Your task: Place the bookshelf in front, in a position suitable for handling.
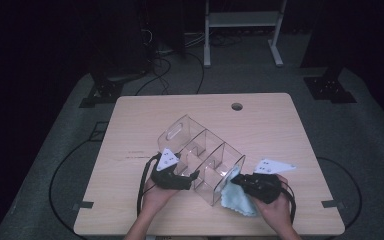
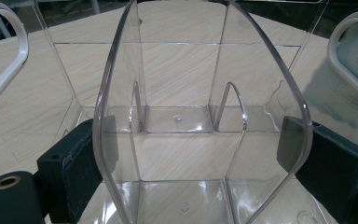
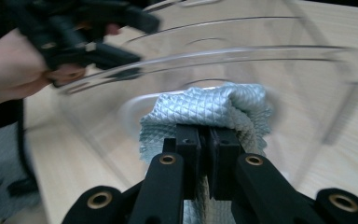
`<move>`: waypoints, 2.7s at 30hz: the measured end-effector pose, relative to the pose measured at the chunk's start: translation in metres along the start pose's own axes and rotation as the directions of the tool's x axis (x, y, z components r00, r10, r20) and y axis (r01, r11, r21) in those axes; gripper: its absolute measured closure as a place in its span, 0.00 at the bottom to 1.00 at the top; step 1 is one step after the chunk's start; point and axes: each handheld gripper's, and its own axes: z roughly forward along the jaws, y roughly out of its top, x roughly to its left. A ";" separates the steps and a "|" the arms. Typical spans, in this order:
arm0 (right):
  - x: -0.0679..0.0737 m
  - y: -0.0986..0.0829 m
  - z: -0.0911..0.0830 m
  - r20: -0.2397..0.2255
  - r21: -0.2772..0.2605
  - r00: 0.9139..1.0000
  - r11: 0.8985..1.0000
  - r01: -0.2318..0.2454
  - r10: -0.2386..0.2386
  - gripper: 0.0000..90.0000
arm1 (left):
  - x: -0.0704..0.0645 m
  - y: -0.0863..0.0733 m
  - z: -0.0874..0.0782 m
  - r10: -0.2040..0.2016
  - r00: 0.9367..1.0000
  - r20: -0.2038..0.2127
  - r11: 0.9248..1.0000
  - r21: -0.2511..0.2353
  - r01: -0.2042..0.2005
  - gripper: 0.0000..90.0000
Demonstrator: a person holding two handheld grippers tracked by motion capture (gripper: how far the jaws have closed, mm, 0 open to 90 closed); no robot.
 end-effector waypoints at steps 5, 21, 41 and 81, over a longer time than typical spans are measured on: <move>-0.006 0.002 -0.001 0.042 0.000 0.999 1.000 0.005 -0.005 0.94 | 0.000 0.000 0.000 0.000 1.000 -0.004 1.000 -0.001 0.000 0.10; -0.007 0.003 0.000 0.017 0.002 1.000 1.000 -0.006 0.006 0.94 | -0.001 0.000 0.001 -0.001 1.000 -0.008 1.000 -0.004 0.001 0.10; 0.006 0.002 0.001 -0.018 0.023 0.999 0.999 0.031 -0.031 0.94 | -0.001 0.000 0.001 -0.002 1.000 -0.004 1.000 -0.003 0.002 0.10; 0.011 0.009 -0.032 -0.045 -0.042 0.998 0.998 0.036 -0.038 0.96 | -0.002 0.001 0.002 -0.003 1.000 0.002 1.000 0.000 0.003 0.10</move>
